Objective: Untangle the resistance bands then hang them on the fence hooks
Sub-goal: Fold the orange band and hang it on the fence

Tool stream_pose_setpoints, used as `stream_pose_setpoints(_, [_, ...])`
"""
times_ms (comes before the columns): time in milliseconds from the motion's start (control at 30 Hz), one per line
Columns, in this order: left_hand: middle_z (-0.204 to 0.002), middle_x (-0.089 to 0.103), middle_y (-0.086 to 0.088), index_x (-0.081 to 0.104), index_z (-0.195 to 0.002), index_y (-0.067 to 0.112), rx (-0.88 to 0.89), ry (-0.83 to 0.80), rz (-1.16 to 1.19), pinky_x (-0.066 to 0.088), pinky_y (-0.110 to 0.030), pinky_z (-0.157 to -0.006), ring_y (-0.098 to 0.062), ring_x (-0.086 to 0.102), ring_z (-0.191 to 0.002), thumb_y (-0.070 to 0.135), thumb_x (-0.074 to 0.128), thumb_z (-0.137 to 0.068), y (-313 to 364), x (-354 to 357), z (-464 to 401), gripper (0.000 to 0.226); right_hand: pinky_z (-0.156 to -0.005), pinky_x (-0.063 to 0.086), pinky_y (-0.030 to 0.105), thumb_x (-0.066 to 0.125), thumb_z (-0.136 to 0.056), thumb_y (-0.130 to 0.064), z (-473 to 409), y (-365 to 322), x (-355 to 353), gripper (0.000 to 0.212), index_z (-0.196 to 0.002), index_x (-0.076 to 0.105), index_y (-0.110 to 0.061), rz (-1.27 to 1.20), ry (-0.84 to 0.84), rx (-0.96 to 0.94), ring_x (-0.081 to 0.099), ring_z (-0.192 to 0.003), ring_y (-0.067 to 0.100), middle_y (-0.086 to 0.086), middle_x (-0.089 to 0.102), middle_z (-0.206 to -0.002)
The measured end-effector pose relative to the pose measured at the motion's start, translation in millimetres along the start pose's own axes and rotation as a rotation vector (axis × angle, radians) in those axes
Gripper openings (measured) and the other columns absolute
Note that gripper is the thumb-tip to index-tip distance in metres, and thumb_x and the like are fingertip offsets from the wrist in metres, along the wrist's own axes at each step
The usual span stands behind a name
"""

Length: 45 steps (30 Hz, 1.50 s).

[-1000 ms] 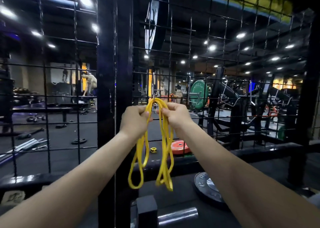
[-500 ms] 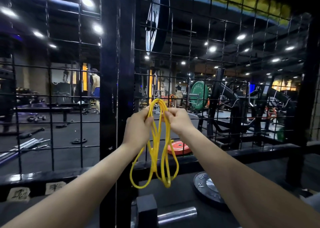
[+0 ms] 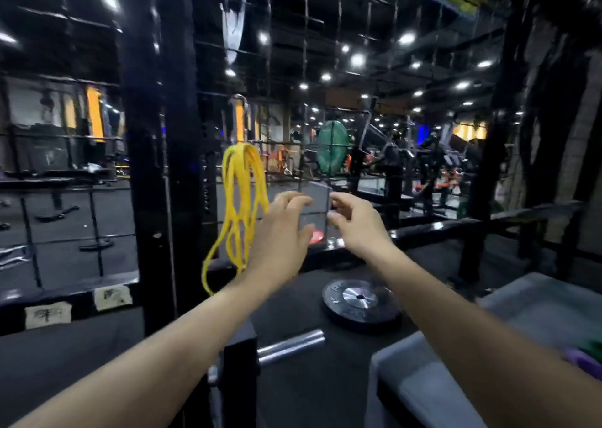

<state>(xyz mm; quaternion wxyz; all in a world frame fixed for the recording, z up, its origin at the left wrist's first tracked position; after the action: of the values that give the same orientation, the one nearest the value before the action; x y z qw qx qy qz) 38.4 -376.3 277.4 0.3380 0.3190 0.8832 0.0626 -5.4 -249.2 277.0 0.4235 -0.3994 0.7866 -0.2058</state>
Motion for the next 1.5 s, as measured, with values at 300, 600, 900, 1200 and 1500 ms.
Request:
stream_pose_setpoints(300, [-0.128, 0.045, 0.000, 0.050, -0.126, 0.018, 0.030, -0.327, 0.308, 0.041, -0.029, -0.090, -0.017, 0.050, -0.112, 0.020, 0.056, -0.091, 103.8, 157.8, 43.9, 0.037, -0.080, 0.038, 0.012, 0.057, -0.091, -0.015, 101.0, 148.7, -128.8, 0.039, -0.130, 0.052, -0.015, 0.291, 0.152, 0.295, 0.054, -0.113, 0.018, 0.005, 0.055, -0.127])
stream_pose_setpoints(600, [-0.122, 0.050, -0.009, 0.055, -0.120, 0.008, 0.104, -0.588, 0.559, 0.040, -0.030, -0.095, -0.025, 0.053, -0.110, 0.013, 0.061, -0.086, 223.6, 304.9, 114.3, 0.035, -0.093, 0.042, 0.034, 0.061, -0.085, -0.006, 218.7, 277.1, -254.1, 0.029, -0.113, 0.063, 0.003, 0.450, 0.306, 0.610, 0.060, -0.107, 0.032, 0.021, 0.065, -0.115])
stream_pose_setpoints(900, [-0.118, 0.056, -0.009, 0.060, -0.115, 0.008, 0.186, -0.797, 0.626, 0.035, -0.021, -0.095, -0.024, 0.054, -0.109, 0.006, 0.062, -0.082, 316.3, 420.7, 187.1, 0.033, -0.102, 0.038, 0.033, 0.064, -0.083, -0.008, 329.7, 381.6, -328.7, 0.037, -0.120, 0.061, -0.003, 0.558, 0.367, 0.878, 0.054, -0.118, 0.030, 0.016, 0.061, -0.124])
stream_pose_setpoints(1200, [-0.139, 0.045, -0.003, 0.045, -0.135, 0.014, 0.467, -0.911, 0.583, 0.031, -0.028, -0.109, -0.021, 0.043, -0.128, 0.006, 0.058, -0.086, 398.7, 482.9, 228.3, 0.052, -0.099, 0.039, 0.039, 0.067, -0.081, -0.015, 379.8, 427.3, -347.7, 0.042, -0.121, 0.058, -0.007, 0.726, 0.141, 0.924, 0.050, -0.116, 0.033, 0.013, 0.056, -0.124])
stream_pose_setpoints(1500, [-0.124, 0.058, 0.000, 0.055, -0.130, 0.022, 0.723, -0.770, 0.418, 0.027, -0.031, -0.110, -0.024, 0.050, -0.116, 0.012, 0.051, -0.092, 410.0, 494.8, 243.5, 0.039, -0.090, 0.042, 0.040, 0.054, -0.091, -0.016, 391.5, 431.5, -352.2, 0.032, -0.122, 0.061, -0.015, 0.842, 0.059, 0.823, 0.051, -0.103, 0.035, 0.013, 0.058, -0.112])
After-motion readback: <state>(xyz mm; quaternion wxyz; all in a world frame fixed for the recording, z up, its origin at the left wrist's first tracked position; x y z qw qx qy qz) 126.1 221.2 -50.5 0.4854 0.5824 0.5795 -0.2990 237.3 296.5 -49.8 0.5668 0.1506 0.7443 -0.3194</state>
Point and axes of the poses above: each hand's wrist, its own z-axis away from the middle knuckle, its own x-axis out of the palm, y = z × x, the point moved 9 cm from there along -z, towards the middle knuckle
